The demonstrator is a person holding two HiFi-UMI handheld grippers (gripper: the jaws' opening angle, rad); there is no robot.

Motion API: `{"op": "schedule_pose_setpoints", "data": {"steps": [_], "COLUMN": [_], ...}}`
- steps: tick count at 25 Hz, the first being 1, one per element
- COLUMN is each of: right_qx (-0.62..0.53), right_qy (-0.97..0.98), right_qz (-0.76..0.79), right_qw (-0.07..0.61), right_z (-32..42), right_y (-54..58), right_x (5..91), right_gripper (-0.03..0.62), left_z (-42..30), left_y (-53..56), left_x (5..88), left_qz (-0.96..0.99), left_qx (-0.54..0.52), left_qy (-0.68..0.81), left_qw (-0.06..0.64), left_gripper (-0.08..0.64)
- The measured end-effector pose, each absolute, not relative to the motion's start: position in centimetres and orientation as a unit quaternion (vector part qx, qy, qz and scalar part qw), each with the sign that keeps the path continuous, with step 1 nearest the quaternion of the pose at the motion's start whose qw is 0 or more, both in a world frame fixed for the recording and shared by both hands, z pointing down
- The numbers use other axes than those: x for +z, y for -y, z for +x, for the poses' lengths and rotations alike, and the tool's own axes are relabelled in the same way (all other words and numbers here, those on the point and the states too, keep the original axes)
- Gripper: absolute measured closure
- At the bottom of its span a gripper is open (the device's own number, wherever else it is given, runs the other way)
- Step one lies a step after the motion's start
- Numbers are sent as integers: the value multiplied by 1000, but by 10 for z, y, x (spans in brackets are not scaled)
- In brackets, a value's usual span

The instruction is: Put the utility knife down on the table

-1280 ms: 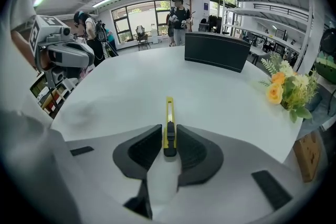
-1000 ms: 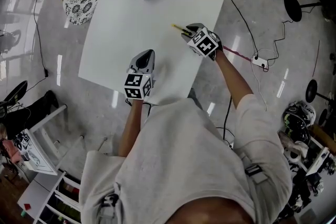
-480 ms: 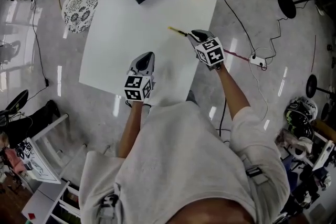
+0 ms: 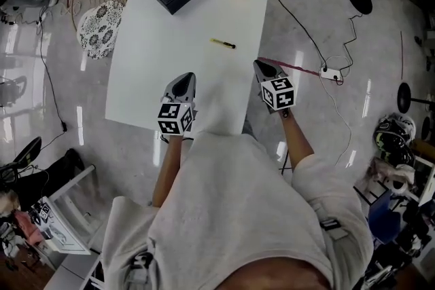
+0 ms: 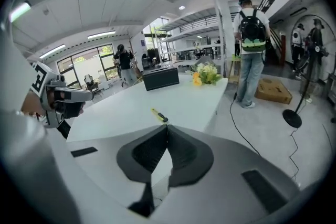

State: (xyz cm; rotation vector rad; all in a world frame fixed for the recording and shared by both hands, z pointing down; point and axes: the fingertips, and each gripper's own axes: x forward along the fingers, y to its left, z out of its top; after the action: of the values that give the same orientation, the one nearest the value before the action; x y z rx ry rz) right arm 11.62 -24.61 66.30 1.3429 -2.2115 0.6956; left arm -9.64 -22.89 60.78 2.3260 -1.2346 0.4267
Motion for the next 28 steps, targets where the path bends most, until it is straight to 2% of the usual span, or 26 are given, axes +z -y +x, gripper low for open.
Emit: {"op": "schedule_pose_setpoints", "data": {"steps": [14, 28], "right_qx": [203, 144], "right_qy": [773, 775], "right_qz": [580, 602], "right_qw": [158, 128], "right_z": [128, 111], "right_y": [196, 171], "right_x": [592, 541], "right_gripper": [561, 561], "left_z": [-99, -101], "left_y": [219, 214], "left_x": [568, 525], "left_qz": [874, 893], "left_qx": [129, 92], "left_qy": [429, 417], "left_qw": [189, 141], "left_gripper": [540, 540]}}
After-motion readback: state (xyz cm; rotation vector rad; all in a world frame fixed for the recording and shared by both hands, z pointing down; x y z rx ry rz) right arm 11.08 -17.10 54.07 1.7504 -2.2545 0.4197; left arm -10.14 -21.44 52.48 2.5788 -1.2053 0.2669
